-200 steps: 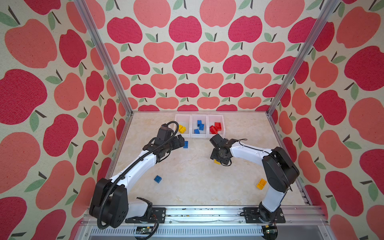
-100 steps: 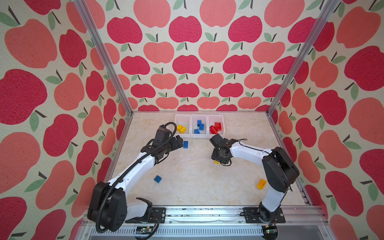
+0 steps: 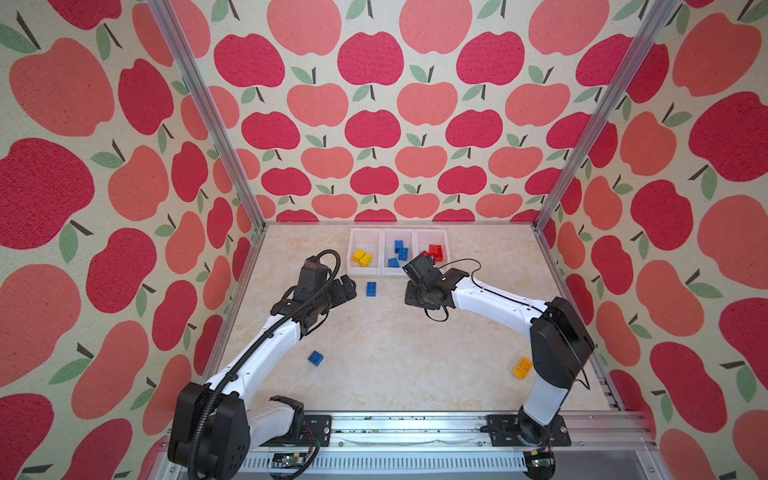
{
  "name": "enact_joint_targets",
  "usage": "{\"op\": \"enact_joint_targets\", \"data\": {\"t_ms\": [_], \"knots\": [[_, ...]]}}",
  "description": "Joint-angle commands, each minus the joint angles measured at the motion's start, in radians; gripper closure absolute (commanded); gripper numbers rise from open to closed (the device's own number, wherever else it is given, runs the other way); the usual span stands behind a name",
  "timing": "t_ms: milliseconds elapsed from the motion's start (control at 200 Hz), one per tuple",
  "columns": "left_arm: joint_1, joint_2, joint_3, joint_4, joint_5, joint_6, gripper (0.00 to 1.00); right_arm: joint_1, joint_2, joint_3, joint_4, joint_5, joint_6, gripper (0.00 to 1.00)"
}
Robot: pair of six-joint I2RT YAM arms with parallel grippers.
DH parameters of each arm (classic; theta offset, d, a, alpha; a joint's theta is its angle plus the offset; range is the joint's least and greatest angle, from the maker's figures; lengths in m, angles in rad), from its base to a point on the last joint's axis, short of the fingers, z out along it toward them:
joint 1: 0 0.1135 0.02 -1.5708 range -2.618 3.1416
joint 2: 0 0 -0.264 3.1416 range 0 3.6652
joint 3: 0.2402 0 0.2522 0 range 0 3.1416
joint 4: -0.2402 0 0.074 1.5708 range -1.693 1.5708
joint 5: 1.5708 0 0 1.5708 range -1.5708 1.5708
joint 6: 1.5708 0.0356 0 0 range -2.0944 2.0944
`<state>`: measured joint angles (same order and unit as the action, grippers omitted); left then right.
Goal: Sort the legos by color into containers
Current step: 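Lift the yellow brick and carry it over the yellow compartment with the right gripper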
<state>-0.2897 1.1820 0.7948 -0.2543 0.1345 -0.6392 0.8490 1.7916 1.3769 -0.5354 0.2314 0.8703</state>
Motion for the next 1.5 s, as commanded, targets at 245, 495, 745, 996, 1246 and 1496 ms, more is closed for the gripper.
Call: {"op": "enact_joint_targets", "data": {"t_ms": [245,495,745,996,1246,1496], "knots": [[0.033,-0.054,-0.035,-0.04,0.029,-0.014,0.05,0.002,0.148,0.235,0.098,-0.019,-0.245,0.56],[0.045,-0.058,-0.045,-0.037,0.039,-0.015,0.05,0.002,0.26,0.425,0.118,-0.047,-0.347,0.55],[0.057,-0.059,-0.051,-0.042,0.041,-0.014,0.04,-0.004,0.391,0.607,0.129,-0.072,-0.418,0.55],[0.07,-0.053,-0.051,-0.039,0.053,-0.011,0.04,-0.029,0.508,0.753,0.126,-0.096,-0.454,0.55],[0.077,-0.051,-0.055,-0.039,0.058,-0.01,0.04,-0.055,0.619,0.882,0.13,-0.11,-0.479,0.54],[0.081,-0.052,-0.062,-0.039,0.06,-0.014,0.03,-0.08,0.723,1.008,0.123,-0.131,-0.484,0.53]]}}
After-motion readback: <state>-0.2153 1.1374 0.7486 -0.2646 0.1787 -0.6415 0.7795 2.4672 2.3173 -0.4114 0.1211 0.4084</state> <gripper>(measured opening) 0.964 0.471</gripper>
